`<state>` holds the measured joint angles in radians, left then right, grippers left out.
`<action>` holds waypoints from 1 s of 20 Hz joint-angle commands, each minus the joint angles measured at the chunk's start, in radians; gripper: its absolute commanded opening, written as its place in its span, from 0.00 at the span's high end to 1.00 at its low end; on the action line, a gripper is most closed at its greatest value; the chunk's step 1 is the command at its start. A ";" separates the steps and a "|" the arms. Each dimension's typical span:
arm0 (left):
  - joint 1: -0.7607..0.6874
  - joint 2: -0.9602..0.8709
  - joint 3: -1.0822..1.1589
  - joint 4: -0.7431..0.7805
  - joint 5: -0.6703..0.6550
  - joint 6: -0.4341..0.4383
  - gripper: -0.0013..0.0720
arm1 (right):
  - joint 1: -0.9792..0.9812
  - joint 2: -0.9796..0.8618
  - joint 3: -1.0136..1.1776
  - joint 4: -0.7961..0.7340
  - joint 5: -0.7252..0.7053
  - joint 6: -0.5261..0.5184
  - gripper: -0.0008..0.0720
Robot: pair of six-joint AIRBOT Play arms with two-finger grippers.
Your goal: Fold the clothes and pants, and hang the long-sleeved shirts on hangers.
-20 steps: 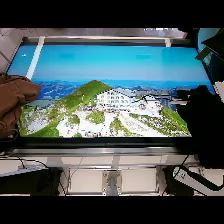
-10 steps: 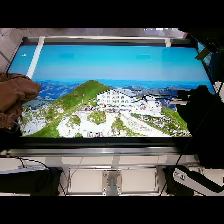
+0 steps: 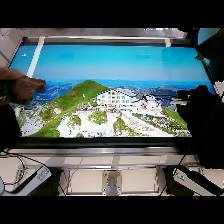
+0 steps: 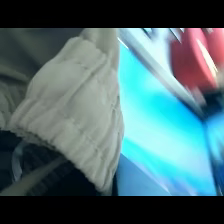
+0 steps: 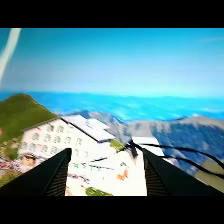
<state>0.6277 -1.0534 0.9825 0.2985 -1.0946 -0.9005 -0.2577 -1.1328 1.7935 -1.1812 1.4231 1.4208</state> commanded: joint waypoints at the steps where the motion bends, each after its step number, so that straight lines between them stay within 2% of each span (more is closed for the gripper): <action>1: -0.542 0.073 0.001 -0.030 0.225 0.011 0.97 | 0.000 0.003 0.004 -0.281 0.108 -0.024 0.29; 4: -1.051 -0.031 0.002 -0.010 0.523 0.012 0.97 | 0.000 -0.003 0.004 -0.337 0.058 -0.031 0.29; 6: -1.312 -0.165 0.011 -0.008 0.643 0.011 0.97 | 0.000 -0.020 0.003 -0.338 0.018 -0.036 0.29; 8: -1.478 -0.329 0.053 -0.013 0.744 0.011 0.97 | 0.000 -0.047 0.001 -0.338 0.005 -0.047 0.29; 9: -1.512 -0.393 0.084 -0.016 0.788 0.011 0.97 | 0.000 -0.064 0.001 -0.338 0.007 -0.048 0.29; 10: -1.518 -0.440 0.124 -0.016 0.800 0.011 0.81 | 0.000 -0.083 0.001 -0.338 0.013 -0.062 0.29; 11: -1.498 -0.469 0.167 -0.016 0.799 0.011 0.29 | 0.000 -0.102 0.001 -0.339 0.027 -0.098 0.29; 12: -1.456 -0.474 0.200 -0.014 0.798 0.011 0.01 | -0.001 -0.117 -0.001 -0.342 0.034 -0.128 0.29; 15: -1.213 -0.391 0.235 0.094 0.685 0.009 0.02 | -0.051 -0.137 -0.073 -0.317 0.035 -0.145 0.29; 16: -1.098 -0.348 0.235 0.151 0.587 -0.025 0.09 | -0.089 -0.133 -0.140 -0.266 0.047 -0.145 0.29; 17: -0.960 -0.304 0.235 0.238 0.459 -0.103 0.28 | -0.127 -0.126 -0.228 -0.171 0.064 -0.167 0.29; 18: -0.830 -0.269 0.235 0.335 0.333 -0.182 0.35 | -0.163 -0.112 -0.346 -0.045 0.066 -0.210 0.29; 20: -0.583 -0.228 0.233 0.510 0.095 -0.338 0.35 | -0.189 -0.083 -0.598 0.194 0.020 -0.284 0.29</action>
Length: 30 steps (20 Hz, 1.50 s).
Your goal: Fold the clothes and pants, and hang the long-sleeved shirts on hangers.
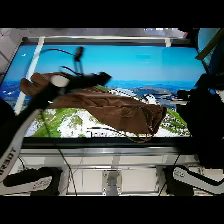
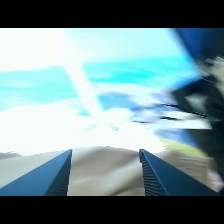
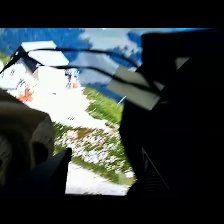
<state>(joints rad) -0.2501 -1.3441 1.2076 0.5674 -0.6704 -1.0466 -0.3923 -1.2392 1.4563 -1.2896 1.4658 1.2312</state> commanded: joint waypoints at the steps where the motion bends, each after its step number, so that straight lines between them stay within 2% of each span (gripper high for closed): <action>1: 0.399 0.070 -0.002 0.291 -0.420 -0.230 0.35 | -0.037 0.032 -0.377 0.407 -0.066 -0.139 0.29; 2: 0.487 0.074 -0.026 0.305 -0.475 -0.229 0.35 | -0.003 0.033 -0.467 0.484 -0.108 -0.183 0.29; 4: 0.612 0.077 -0.108 0.309 -0.507 -0.229 0.35 | 0.112 0.032 -0.583 0.527 -0.208 -0.205 0.29; 7: 0.724 0.077 -0.239 0.302 -0.455 -0.229 0.35 | 0.326 0.013 -0.625 0.511 -0.316 -0.204 0.29; 10: 0.740 0.072 -0.275 0.291 -0.399 -0.208 0.35 | 0.455 0.002 -0.621 0.497 -0.516 -0.184 0.29; 15: 0.729 0.040 -0.275 0.266 -0.307 -0.203 0.35 | 0.495 -0.058 -0.620 0.488 -0.634 -0.146 0.31; 17: 0.729 0.027 -0.275 0.266 -0.304 -0.203 0.35 | 0.495 -0.090 -0.620 0.494 -0.682 -0.141 0.38; 18: 0.729 0.024 -0.275 0.267 -0.298 -0.203 0.35 | 0.495 -0.098 -0.620 0.498 -0.707 -0.141 0.53; 19: 0.730 0.024 -0.275 0.266 -0.282 -0.203 0.35 | 0.494 -0.099 -0.620 0.500 -0.732 -0.141 0.88; 20: 0.730 0.024 -0.275 0.266 -0.264 -0.203 0.35 | 0.488 -0.098 -0.605 0.499 -0.736 -0.140 0.95; 22: 0.730 0.024 -0.275 0.266 -0.230 -0.203 0.35 | 0.449 -0.090 -0.528 0.495 -0.710 -0.141 0.95; 25: 0.735 0.024 -0.275 0.266 -0.219 -0.203 0.35 | 0.351 -0.046 -0.294 0.470 -0.612 -0.146 0.96; 28: 0.739 0.025 -0.275 0.261 -0.219 -0.203 0.35 | 0.241 0.003 -0.005 0.370 -0.284 -0.229 0.96; 30: 0.739 0.025 -0.275 0.239 -0.219 -0.203 0.35 | 0.196 0.067 0.037 0.301 -0.026 -0.265 0.96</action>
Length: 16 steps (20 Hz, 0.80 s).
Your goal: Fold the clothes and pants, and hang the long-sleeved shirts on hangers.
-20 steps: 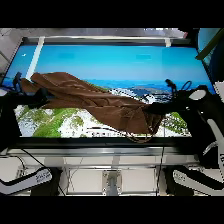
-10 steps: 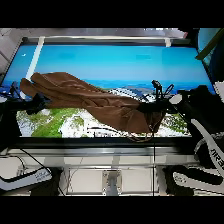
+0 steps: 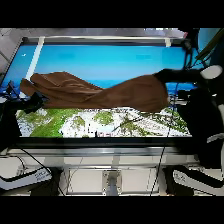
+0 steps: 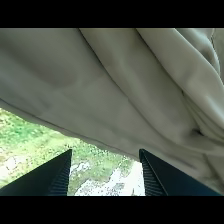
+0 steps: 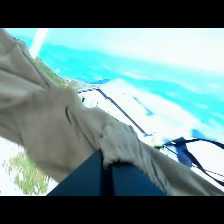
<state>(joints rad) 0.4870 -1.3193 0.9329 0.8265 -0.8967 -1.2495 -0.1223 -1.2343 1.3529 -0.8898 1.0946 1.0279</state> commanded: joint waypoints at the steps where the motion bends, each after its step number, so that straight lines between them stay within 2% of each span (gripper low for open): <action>1: 0.002 0.001 0.000 -0.034 0.007 0.000 0.35 | -0.087 0.104 0.105 -0.153 0.447 -0.080 0.96; 3: 0.007 0.003 0.000 -0.043 0.011 0.000 0.35 | -0.129 0.227 -0.080 -0.257 0.479 -0.101 0.96; 6: 0.033 0.013 0.000 -0.043 0.011 0.000 0.35 | -0.261 0.436 -0.474 -0.287 0.347 -0.146 0.96; 8: 0.074 0.022 0.000 -0.043 0.012 -0.003 0.35 | -0.378 0.531 -0.659 -0.367 0.274 -0.156 0.96; 10: 0.124 0.023 0.000 -0.058 0.020 -0.005 0.35 | -0.521 0.557 -0.730 -0.396 0.215 -0.160 0.96; 12: 0.160 0.023 0.000 -0.057 0.075 -0.047 0.35 | -0.639 0.546 -0.729 -0.332 0.168 -0.187 0.96; 14: 0.161 0.021 0.000 -0.081 0.203 -0.075 0.35 | -0.692 0.539 -0.729 -0.248 0.138 -0.195 0.96; 16: 0.122 0.000 0.006 -0.128 0.394 -0.073 0.37 | -0.694 0.540 -0.729 -0.198 0.137 -0.198 0.96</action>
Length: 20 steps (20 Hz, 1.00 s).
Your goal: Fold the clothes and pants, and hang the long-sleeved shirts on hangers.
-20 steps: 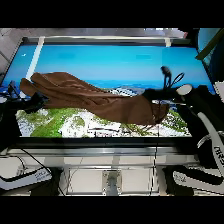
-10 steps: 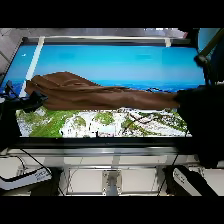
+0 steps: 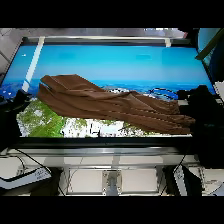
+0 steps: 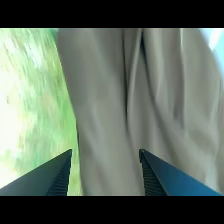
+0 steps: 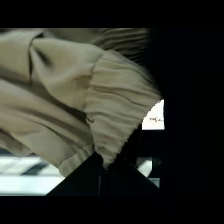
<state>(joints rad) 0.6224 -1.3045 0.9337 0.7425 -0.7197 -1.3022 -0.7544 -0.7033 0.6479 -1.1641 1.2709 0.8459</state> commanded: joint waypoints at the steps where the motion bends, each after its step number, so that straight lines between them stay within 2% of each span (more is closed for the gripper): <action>1: -0.037 -0.043 0.032 -0.029 0.241 -0.002 0.42 | -0.061 0.009 -0.024 0.104 -0.040 -0.020 0.96; 2: -0.068 -0.091 0.086 0.000 0.201 0.026 0.42 | -0.061 0.009 -0.024 0.128 -0.040 -0.023 0.96; 4: -0.129 -0.209 0.223 0.047 0.094 0.019 0.42 | -0.061 0.009 -0.024 0.148 -0.041 -0.029 0.96; 6: -0.173 -0.320 0.357 0.047 0.072 -0.050 0.42 | -0.061 0.009 -0.024 0.142 -0.040 -0.029 0.96; 7: -0.193 -0.365 0.417 0.056 0.062 -0.054 0.42 | -0.061 0.009 -0.024 0.142 -0.040 -0.029 0.96; 8: -0.208 -0.409 0.479 0.117 0.033 -0.095 0.42 | -0.062 0.009 -0.024 0.142 -0.039 -0.029 0.96; 10: -0.224 -0.472 0.581 0.395 -0.115 -0.278 0.42 | -0.061 0.009 -0.024 0.141 -0.040 -0.029 0.96; 11: -0.226 -0.492 0.618 0.531 -0.214 -0.331 0.42 | -0.061 0.009 -0.024 0.140 -0.042 -0.029 0.96; 12: -0.226 -0.501 0.637 0.598 -0.264 -0.362 0.41 | -0.061 0.009 -0.024 0.139 -0.047 -0.029 0.96; 13: -0.226 -0.502 0.642 0.597 -0.262 -0.370 0.41 | -0.061 0.009 -0.024 0.140 -0.057 -0.029 0.96; 16: -0.246 -0.506 0.643 0.506 -0.141 -0.370 0.41 | -0.061 0.009 -0.024 0.141 -0.084 -0.029 0.96; 20: -0.307 -0.544 0.645 0.505 -0.052 -0.375 0.43 | -0.061 0.009 -0.024 0.141 -0.084 -0.029 0.96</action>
<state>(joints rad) 0.3492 -1.8217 1.5677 1.2346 -0.8238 -1.6543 -0.8150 -0.6952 0.6239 -1.0237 1.1946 0.8169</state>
